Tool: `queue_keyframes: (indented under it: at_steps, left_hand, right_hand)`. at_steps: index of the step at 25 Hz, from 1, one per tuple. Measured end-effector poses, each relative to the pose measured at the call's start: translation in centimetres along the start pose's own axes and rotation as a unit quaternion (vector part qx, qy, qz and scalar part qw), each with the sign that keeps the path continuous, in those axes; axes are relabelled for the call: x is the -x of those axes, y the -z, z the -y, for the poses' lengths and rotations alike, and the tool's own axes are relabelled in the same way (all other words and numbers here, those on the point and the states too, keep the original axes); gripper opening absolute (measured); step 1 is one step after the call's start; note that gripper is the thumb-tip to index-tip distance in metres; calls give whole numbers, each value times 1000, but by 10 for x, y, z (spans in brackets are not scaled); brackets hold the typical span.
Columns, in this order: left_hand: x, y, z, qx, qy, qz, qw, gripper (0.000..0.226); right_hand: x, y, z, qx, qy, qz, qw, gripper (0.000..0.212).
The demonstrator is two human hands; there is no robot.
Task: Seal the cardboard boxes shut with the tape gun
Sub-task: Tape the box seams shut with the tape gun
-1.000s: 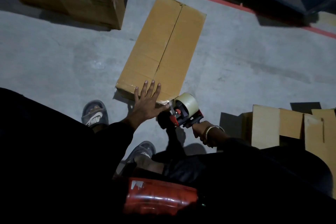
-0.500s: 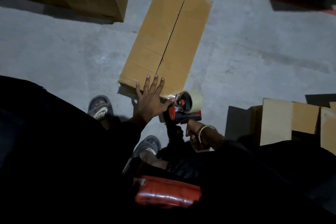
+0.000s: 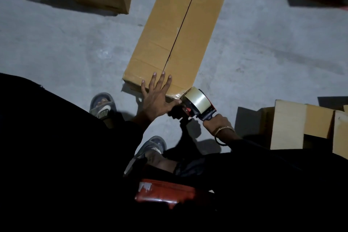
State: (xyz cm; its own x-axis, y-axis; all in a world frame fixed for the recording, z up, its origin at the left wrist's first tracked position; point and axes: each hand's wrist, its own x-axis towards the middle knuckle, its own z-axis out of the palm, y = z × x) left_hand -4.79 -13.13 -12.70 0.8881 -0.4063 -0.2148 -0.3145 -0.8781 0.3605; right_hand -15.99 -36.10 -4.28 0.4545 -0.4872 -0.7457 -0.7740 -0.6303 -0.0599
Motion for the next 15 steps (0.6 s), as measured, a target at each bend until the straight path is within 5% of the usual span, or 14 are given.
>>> queue_keyframes:
  at_steps: [9, 15]
  left_hand:
    - [-4, -1, -2, 31, 37, -32, 998, 122]
    - [0, -1, -5, 41, 37, -62, 997, 117]
  right_hand:
    - [-38, 10, -8, 90, 31, 8, 995, 55]
    - [-25, -8, -11, 6, -14, 38, 999, 50]
